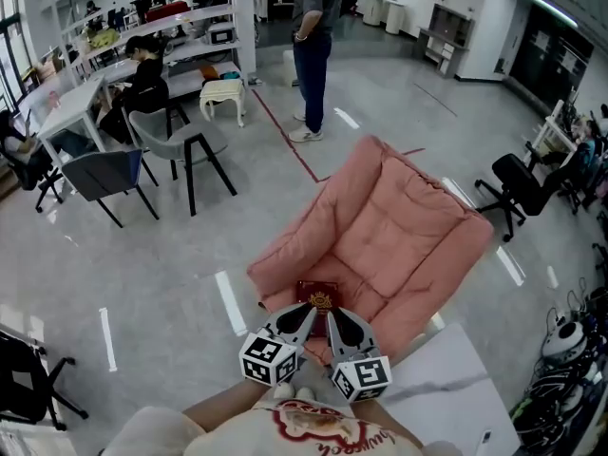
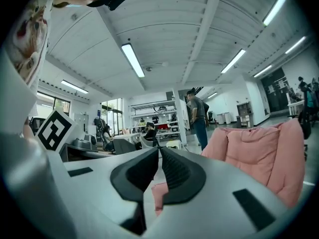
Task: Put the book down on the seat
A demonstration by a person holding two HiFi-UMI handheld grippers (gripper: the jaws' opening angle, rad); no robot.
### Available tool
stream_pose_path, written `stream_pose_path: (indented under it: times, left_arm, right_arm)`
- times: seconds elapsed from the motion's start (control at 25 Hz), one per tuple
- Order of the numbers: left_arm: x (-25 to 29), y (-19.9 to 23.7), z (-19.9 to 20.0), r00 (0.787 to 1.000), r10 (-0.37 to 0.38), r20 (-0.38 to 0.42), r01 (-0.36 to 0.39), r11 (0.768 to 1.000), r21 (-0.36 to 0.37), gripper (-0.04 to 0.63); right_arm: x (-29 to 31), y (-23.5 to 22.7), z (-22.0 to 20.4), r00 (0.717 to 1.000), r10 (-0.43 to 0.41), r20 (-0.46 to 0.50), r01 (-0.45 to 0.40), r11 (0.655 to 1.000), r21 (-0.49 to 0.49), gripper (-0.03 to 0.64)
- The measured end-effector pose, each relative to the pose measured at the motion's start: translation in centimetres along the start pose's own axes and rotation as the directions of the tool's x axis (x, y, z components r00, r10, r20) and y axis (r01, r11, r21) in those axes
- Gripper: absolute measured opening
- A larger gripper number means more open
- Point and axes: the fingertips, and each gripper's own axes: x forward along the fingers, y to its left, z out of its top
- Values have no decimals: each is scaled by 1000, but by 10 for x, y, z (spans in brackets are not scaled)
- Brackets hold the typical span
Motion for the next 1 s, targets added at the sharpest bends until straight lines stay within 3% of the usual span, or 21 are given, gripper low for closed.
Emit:
stream_pose_path:
  times: [0.12,0.28,0.4,0.6,0.84,1.0]
  left_arm:
    - [-3,-4,8,1000,-19,24,19,1000,-16,5]
    - [-7,-12,11,997,-63,36,63,998,6,5]
    - [-13,-13,5,995,-94,34,95,995,-18,5]
    - [-31,-12,-13,995,-98,3,98,995,-35,5]
    - [-45,-43,-2,991,-127,36,128,992,-5,5]
    - [-64,-69,-9,993,-105,58,107,993,-41,5]
  right_arm:
    - [-1,6,9,1000,18,19,-18,1000,-8,3]
    - [-2,14,11,999,30,37,-30,1000,-1,2]
    - [-7,22,7,998,34,61,-36,999,39,2]
    - [-20,36,-5,997,26,71,-31,997,67,2]
    - [-52,44,10,993,65,99,-69,997,35,3]
    - [-84,58,17,990,92,111,-90,996,-22,2]
